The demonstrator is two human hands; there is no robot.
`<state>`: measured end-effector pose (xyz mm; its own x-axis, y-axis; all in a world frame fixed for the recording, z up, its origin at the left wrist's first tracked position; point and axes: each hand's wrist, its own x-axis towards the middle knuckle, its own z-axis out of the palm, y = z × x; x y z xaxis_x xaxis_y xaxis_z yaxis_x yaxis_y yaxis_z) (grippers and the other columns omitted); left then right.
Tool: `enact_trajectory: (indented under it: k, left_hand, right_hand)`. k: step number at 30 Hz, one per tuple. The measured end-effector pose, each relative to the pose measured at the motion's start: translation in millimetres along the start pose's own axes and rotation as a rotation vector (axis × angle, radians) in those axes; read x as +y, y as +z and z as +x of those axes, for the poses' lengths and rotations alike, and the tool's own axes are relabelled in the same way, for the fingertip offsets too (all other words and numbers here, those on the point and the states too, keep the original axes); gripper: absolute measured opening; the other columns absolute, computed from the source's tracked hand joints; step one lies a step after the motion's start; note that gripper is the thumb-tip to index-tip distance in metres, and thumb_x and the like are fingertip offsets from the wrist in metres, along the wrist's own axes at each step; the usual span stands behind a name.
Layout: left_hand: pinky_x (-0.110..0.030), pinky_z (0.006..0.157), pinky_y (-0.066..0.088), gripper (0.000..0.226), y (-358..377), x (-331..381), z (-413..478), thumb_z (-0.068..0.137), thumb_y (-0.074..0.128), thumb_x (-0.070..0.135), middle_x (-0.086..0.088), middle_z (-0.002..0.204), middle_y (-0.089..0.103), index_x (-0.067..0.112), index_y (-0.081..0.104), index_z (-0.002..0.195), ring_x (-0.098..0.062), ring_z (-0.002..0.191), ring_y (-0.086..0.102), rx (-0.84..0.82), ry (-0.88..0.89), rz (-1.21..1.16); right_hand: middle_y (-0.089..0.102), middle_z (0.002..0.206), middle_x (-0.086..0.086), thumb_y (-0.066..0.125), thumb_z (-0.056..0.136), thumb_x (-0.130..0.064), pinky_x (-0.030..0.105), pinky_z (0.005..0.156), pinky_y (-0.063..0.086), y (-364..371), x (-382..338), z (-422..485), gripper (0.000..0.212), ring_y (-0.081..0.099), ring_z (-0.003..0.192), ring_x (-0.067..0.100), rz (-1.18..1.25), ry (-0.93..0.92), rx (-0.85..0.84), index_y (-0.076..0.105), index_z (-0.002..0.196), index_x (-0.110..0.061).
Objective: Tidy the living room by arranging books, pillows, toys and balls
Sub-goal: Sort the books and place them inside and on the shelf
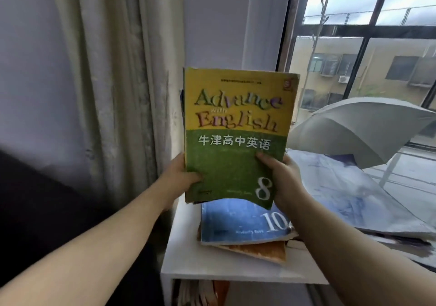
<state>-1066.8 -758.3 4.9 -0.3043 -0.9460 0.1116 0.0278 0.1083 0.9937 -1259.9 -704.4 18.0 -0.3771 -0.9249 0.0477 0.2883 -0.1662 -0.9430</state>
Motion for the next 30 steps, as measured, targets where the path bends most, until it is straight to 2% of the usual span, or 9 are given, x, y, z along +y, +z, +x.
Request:
enact_trajectory:
  k: [2, 5, 10, 13, 17, 20, 23, 27, 30]
  left_hand:
    - [-0.037, 0.086, 0.05, 0.033, -4, 4, 0, 0.077, 0.065, -0.007, -0.001, 0.097, 0.069, 0.018, 0.061, 0.099, -0.021, 0.096, 0.063, 0.044, -0.005, -0.107]
    - [-0.038, 0.089, 0.049, 0.032, -7, 2, 1, 0.073, 0.072, 0.007, -0.003, 0.101, 0.069, 0.014, 0.063, 0.102, -0.019, 0.097, 0.063, 0.06, -0.06, -0.127]
    - [-0.022, 0.07, 0.053, 0.018, -2, 3, -1, 0.079, 0.068, 0.005, 0.006, 0.086, 0.07, 0.017, 0.063, 0.092, -0.009, 0.083, 0.066, 0.072, 0.01, -0.058]
    - [-0.016, 0.063, 0.053, 0.016, -1, 3, -8, 0.081, 0.066, 0.005, 0.014, 0.076, 0.07, 0.019, 0.064, 0.089, 0.0, 0.073, 0.067, 0.112, 0.103, -0.015]
    - [-0.029, 0.079, 0.051, 0.011, 7, 6, -31, 0.082, 0.068, 0.014, 0.005, 0.09, 0.067, 0.021, 0.065, 0.09, -0.012, 0.088, 0.063, 0.226, 0.168, 0.125]
    - [-0.032, 0.082, 0.052, 0.015, 17, 9, -60, 0.082, 0.069, 0.015, 0.0, 0.094, 0.069, 0.016, 0.067, 0.097, -0.015, 0.09, 0.065, 0.251, 0.214, 0.159]
    - [-0.031, 0.08, 0.053, 0.011, 23, 17, -91, 0.081, 0.07, 0.017, 0.007, 0.088, 0.069, 0.025, 0.067, 0.086, -0.011, 0.087, 0.066, 0.222, 0.248, 0.22]
    - [-0.022, 0.077, 0.055, 0.015, 31, 26, -124, 0.08, 0.07, 0.017, 0.013, 0.091, 0.07, 0.026, 0.069, 0.092, -0.002, 0.086, 0.066, 0.004, 0.182, 0.257]
    - [-0.027, 0.085, 0.054, 0.023, 35, 16, -143, 0.075, 0.074, 0.018, 0.01, 0.096, 0.071, 0.026, 0.069, 0.095, -0.007, 0.093, 0.067, -0.102, 0.096, 0.33]
  right_hand:
    - [0.073, 0.089, 0.007, 0.068, 0.08, -0.013, 0.031, 0.065, 0.057, 5, -3, -3, 0.016, 0.07, 0.077, 0.021, -0.087, -0.004, -0.108, 0.062, 0.094, -0.017]
    - [0.073, 0.098, 0.006, 0.071, 0.077, -0.017, 0.033, 0.076, 0.055, 3, 3, -4, 0.018, 0.07, 0.089, 0.023, -0.256, 0.048, -0.184, 0.065, 0.094, -0.021]
    - [0.07, 0.099, 0.003, 0.067, 0.083, -0.011, 0.028, 0.075, 0.052, -4, 13, -10, 0.012, 0.066, 0.094, 0.021, -0.318, 0.044, -0.158, 0.064, 0.089, -0.021]
    - [0.068, 0.102, 0.003, 0.065, 0.085, -0.012, 0.033, 0.086, 0.05, 2, 13, -15, 0.012, 0.063, 0.1, 0.023, -0.312, 0.027, -0.12, 0.063, 0.089, -0.023]
    - [0.067, 0.101, 0.001, 0.064, 0.087, -0.016, 0.043, 0.096, 0.048, -2, 12, -36, 0.011, 0.062, 0.105, 0.025, -0.375, -0.026, -0.096, 0.061, 0.088, -0.027]
    - [0.067, 0.087, -0.005, 0.064, 0.086, -0.014, 0.038, 0.083, 0.053, -15, 2, -58, 0.013, 0.065, 0.093, 0.023, -0.35, -0.069, -0.098, 0.061, 0.084, -0.026]
    - [0.07, 0.088, -0.001, 0.063, 0.086, -0.008, 0.028, 0.069, 0.054, -34, -7, -81, 0.013, 0.067, 0.083, 0.018, -0.265, -0.045, -0.162, 0.064, 0.088, -0.021]
    - [0.073, 0.091, 0.006, 0.063, 0.084, -0.003, 0.026, 0.061, 0.056, -61, -8, -106, 0.014, 0.07, 0.077, 0.019, -0.271, 0.007, -0.222, 0.065, 0.093, -0.014]
    - [0.074, 0.083, 0.003, 0.063, 0.082, 0.001, 0.024, 0.061, 0.057, -82, -1, -125, 0.015, 0.071, 0.071, 0.016, -0.328, 0.03, -0.239, 0.067, 0.09, -0.011]
